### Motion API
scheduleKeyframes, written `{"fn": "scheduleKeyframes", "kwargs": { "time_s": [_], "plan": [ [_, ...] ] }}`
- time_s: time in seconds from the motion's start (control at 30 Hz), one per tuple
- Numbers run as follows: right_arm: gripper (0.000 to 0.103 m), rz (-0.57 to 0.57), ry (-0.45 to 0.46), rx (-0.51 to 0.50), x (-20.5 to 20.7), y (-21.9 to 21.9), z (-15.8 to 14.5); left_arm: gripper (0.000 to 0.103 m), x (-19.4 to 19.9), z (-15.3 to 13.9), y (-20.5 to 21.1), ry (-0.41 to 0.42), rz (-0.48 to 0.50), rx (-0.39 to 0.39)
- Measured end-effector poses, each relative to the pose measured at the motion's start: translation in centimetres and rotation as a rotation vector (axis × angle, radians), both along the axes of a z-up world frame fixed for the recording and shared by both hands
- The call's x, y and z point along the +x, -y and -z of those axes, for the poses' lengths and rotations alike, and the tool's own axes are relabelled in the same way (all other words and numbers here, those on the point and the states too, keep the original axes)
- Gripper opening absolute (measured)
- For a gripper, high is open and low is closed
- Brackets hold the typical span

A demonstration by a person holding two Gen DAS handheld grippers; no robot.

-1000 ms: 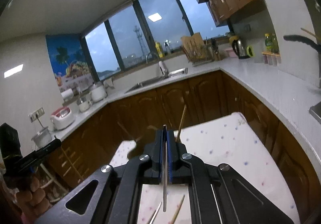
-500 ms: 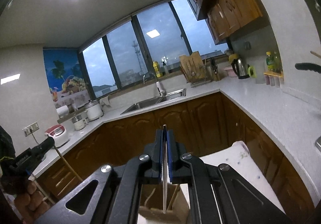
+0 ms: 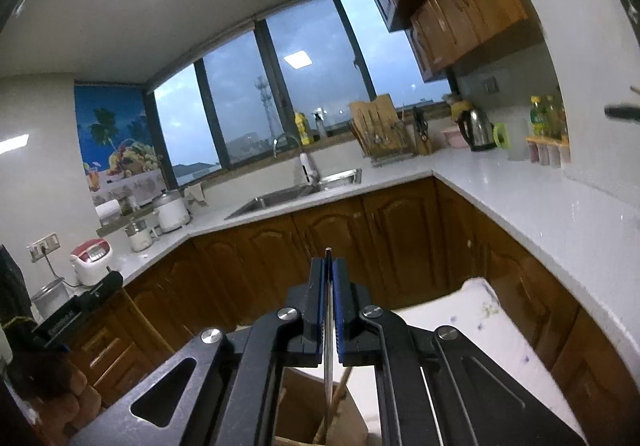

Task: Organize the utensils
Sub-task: 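Lift both held chopsticks and carry them over the wooden holder, then lower the chopsticks into the holder and open both grippers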

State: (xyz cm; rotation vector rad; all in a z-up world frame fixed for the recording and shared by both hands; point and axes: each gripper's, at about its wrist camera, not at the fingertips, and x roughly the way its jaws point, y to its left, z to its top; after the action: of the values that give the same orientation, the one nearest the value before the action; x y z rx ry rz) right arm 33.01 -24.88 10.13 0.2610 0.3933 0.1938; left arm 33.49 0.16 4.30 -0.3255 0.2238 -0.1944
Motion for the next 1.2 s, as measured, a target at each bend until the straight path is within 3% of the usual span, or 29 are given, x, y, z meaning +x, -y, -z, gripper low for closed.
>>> {"fn": "scheduleKeyframes", "kwargs": {
  "time_s": [0.17, 0.47, 0.67, 1.0, 1.07, 1.13, 1.17, 1.2],
  "plan": [
    [0.004, 0.0, -0.043, 0.02, 0.4, 0.0, 2.6, 0.003, 1.8, 1.6, 1.0, -0.048, 0.004, 0.012],
    [0.004, -0.02, -0.137, 0.007, 1.2, -0.7, 5.2, 0.004, 3.4, 0.2, 1.0, -0.114, 0.034, 0.073],
    [0.004, -0.019, -0.156, 0.009, 1.4, -0.3, 5.4, 0.004, 3.9, -1.6, 0.1, -0.119, 0.043, 0.084],
    [0.004, -0.023, -0.161, 0.011, 1.6, -0.2, 5.5, 0.004, 3.5, -1.1, -0.4, -0.123, 0.05, 0.087],
    [0.01, -0.029, -0.168, 0.024, 1.8, -0.1, 5.7, 0.005, 3.7, -1.1, -0.4, -0.136, 0.061, 0.088],
    [0.011, -0.034, -0.171, 0.043, 1.8, 0.2, 5.8, 0.011, 3.6, -1.1, -0.5, -0.145, 0.07, 0.084],
    [0.017, -0.036, -0.172, 0.048, 1.7, 0.2, 5.8, 0.016, 3.5, -1.2, -0.6, -0.146, 0.068, 0.085],
    [0.024, -0.034, -0.171, 0.051, 1.6, 0.4, 5.8, 0.028, 3.4, -1.4, -0.7, -0.145, 0.06, 0.085]
  ]
}}
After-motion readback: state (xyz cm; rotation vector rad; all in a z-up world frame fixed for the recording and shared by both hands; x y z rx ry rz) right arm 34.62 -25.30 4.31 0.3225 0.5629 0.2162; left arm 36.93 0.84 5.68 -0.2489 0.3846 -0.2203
